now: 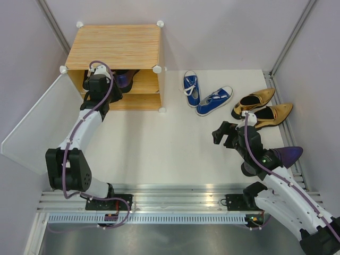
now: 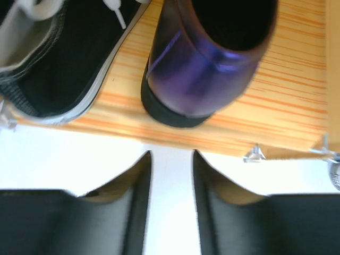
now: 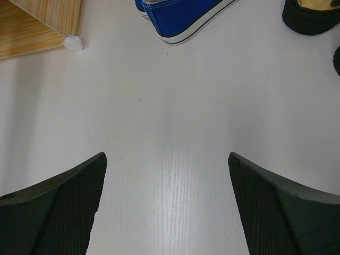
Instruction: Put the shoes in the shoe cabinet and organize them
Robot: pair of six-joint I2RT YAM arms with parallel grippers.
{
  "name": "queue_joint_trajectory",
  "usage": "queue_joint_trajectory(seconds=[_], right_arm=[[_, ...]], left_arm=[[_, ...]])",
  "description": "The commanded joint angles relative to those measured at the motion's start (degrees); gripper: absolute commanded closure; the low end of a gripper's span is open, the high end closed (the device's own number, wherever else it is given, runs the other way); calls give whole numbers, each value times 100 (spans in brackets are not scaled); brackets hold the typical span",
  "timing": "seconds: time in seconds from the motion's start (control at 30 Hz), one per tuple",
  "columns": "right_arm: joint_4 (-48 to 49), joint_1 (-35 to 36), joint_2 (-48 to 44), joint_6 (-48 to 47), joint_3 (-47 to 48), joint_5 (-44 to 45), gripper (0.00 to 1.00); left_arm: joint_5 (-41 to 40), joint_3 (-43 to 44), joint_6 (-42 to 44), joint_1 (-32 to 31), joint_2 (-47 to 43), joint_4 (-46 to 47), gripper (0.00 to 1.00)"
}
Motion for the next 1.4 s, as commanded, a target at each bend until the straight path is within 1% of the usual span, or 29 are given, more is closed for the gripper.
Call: queue_joint_trajectory(seconds=[0.0,0.07,0.1,0.17,0.23,0.27,0.33,0.37,0.43,0.47,0.5,0.53,0.6,0.63,0.67,0.73,0.8,0.87,0.93,1.1,1.37], right_arm=[[9,-24,-115,-2,100,67,2],[-113,-15,-115,24,117,137,2],[-175,-24,-107,50,170,207,2],[-368,-24,-71,120,214,444,2],[-483,-24,-10,234,284,654,2],[-666,-15,8,453,319,978,2],[-826,-24,60,612,381,1331,2],[-992,-15,104,735,407,1706,2],[-1264,-33,323,867,618,2086,2],[-1570,-33,402,938,705,2341,2],[-1695,-33,560,1104,828,2735,2],[-1810,-41,622,1192,873,2913,2],[-2073,-103,763,1455,952,3150,2],[-2161,-129,790,1561,979,3230,2],[-2354,-199,816,1641,996,3309,2],[-2522,-296,843,1790,1014,3345,2],[-2593,-410,843,1904,962,3232,2],[-2786,-463,825,2282,804,3135,2],[-2778,-455,799,2441,654,2907,2],[-2786,-455,930,2713,487,2809,2],[-2778,-463,764,2986,171,2607,2]], left_arm=[[88,-112,-137,-20,-868,-195,56],[193,-103,-120,-20,-1158,-372,48],[202,-86,-102,-20,-1420,-547,45],[509,-94,-93,-20,-1729,-723,39],[824,-304,-189,-20,-2203,-882,34],[957,-410,-190,-20,-2344,-926,30],[1098,-630,-260,-20,-2739,-1179,25],[1168,-691,-269,-20,-2863,-1233,20],[1475,-920,-243,-20,-3179,-1278,15],[1511,-990,-243,-20,-3285,-1339,13],[1512,-1174,-243,-46,-3408,-1331,12],[1372,-1271,-260,-73,-3670,-1304,11],[1170,-1595,-191,-283,-3926,-1155,8],[899,-1676,-120,-371,-4023,-1120,6],[748,-1763,-50,-555,-4198,-1120,2],[546,-1940,126,-723,-4314,-1155,1],[405,-2036,231,-1039,-4472,-1172,1],[317,-2028,276,-1171,-4534,-1207,0],[246,-2028,276,-1198,-4674,-1216,1],[246,-2133,293,-1347,-5034,-1129,1],[-18,-2160,390,-1602,-5211,-1120,1]])
